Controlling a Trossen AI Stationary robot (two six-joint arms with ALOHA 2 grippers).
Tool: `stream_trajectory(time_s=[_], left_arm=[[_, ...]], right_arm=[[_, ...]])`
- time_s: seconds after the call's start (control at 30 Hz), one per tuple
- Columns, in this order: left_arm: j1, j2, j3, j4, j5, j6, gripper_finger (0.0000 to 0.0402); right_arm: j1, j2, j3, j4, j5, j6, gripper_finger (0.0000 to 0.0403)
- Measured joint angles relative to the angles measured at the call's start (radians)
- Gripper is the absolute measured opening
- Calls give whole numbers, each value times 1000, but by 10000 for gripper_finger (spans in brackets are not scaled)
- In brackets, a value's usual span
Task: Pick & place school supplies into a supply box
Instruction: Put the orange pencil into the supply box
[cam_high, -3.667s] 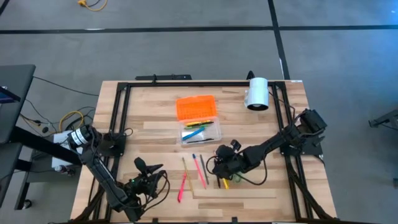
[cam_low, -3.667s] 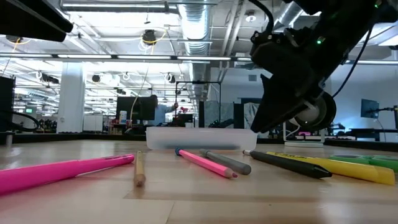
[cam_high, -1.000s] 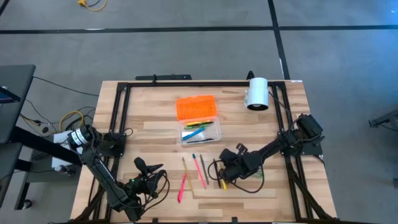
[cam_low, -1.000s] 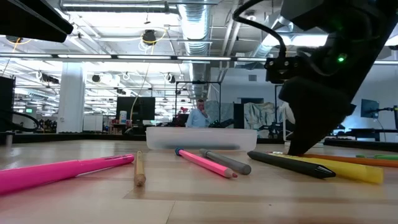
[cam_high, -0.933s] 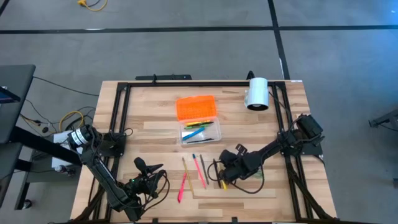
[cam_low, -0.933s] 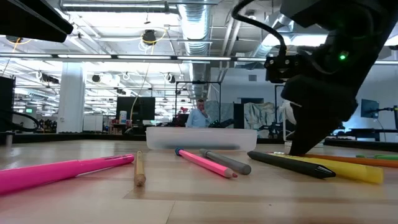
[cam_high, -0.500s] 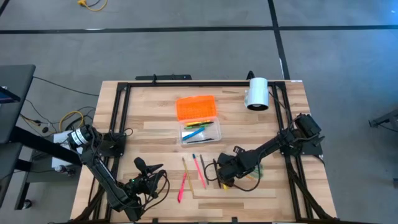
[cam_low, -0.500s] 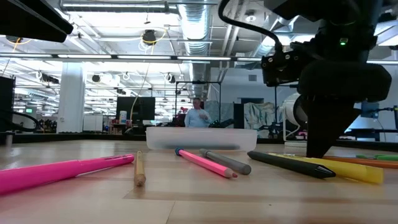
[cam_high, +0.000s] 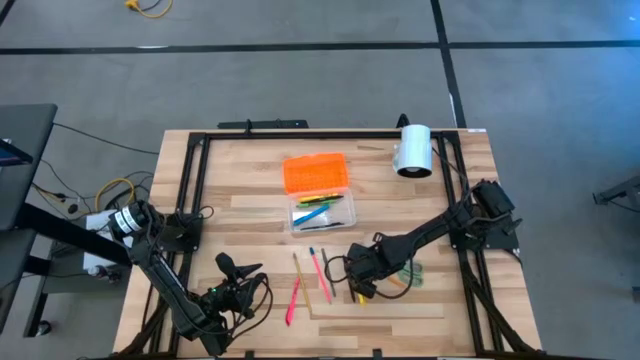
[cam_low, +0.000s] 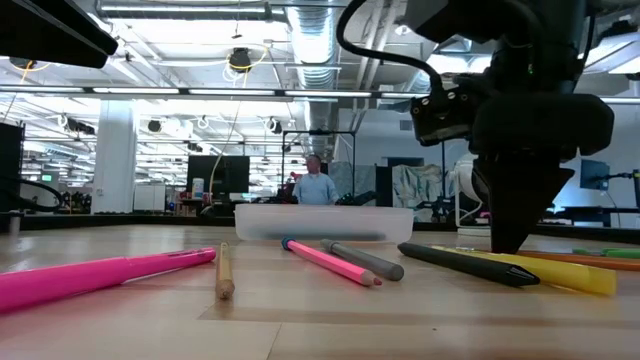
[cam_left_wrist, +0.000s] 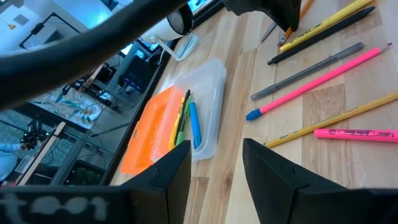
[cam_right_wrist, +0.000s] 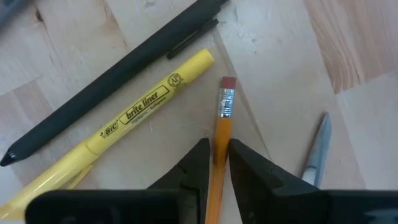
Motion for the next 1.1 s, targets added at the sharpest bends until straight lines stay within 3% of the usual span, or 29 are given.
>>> stream_trajectory(time_s=[0.77,1.1], left_arm=[[0,0,0,1,0,0,137],[1,0,0,2,17,0,137]], right_arm=[[2,-1,2,-56,-84,16,57],[73,-1,0,-96,-69,107,57]])
